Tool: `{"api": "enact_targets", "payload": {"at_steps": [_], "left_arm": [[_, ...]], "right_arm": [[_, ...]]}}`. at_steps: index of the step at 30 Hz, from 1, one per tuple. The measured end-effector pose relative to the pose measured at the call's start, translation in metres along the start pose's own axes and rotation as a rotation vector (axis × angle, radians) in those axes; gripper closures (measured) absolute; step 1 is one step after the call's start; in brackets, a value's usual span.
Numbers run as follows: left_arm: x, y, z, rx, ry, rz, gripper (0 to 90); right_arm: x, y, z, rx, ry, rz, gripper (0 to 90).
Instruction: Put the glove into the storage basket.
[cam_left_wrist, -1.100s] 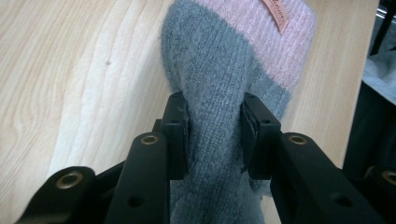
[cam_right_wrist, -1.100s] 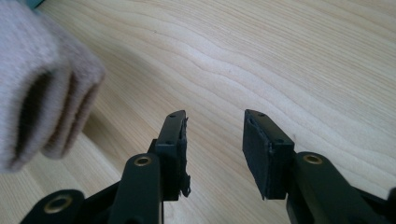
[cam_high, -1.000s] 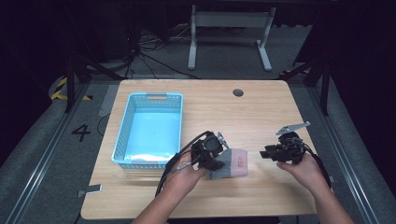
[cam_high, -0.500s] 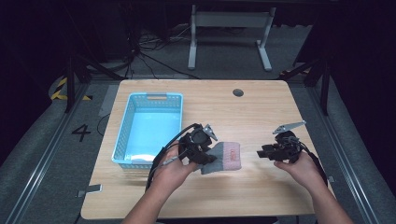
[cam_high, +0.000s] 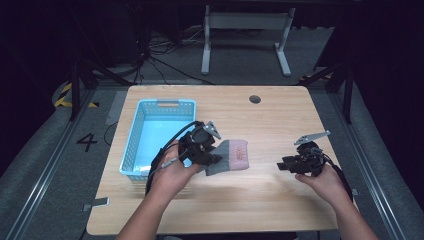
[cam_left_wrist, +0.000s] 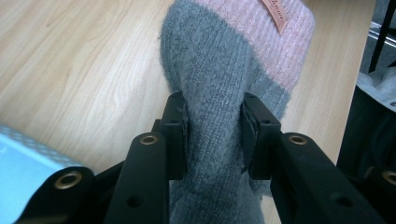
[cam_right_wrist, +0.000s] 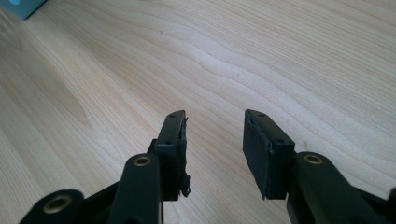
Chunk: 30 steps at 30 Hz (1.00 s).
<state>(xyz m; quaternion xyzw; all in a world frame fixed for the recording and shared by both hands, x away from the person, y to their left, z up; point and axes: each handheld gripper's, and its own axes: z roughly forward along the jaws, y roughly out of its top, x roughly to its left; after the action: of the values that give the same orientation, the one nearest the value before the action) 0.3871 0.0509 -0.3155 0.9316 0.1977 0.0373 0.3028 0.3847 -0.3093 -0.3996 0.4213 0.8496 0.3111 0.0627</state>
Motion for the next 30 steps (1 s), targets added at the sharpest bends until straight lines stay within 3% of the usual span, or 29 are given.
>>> {"api": "enact_targets", "payload": {"at_steps": [7, 17, 23, 30], "left_arm": [[0.013, -0.007, -0.020, -0.008, 0.047, -0.004, 67.0], [0.056, -0.029, -0.057, -0.025, 0.101, -0.066, 67.0], [0.074, -0.037, -0.066, -0.007, 0.129, -0.070, 66.9], [0.100, -0.045, -0.065, 0.022, 0.161, -0.091, 66.9]], "right_arm": [[0.002, -0.002, 0.002, 0.007, -0.001, 0.000, 59.8], [0.003, -0.007, 0.003, 0.018, -0.008, 0.007, 59.7], [0.002, -0.010, 0.003, 0.024, -0.012, 0.012, 59.5], [0.002, -0.012, 0.002, 0.020, -0.011, 0.022, 59.4]]}}
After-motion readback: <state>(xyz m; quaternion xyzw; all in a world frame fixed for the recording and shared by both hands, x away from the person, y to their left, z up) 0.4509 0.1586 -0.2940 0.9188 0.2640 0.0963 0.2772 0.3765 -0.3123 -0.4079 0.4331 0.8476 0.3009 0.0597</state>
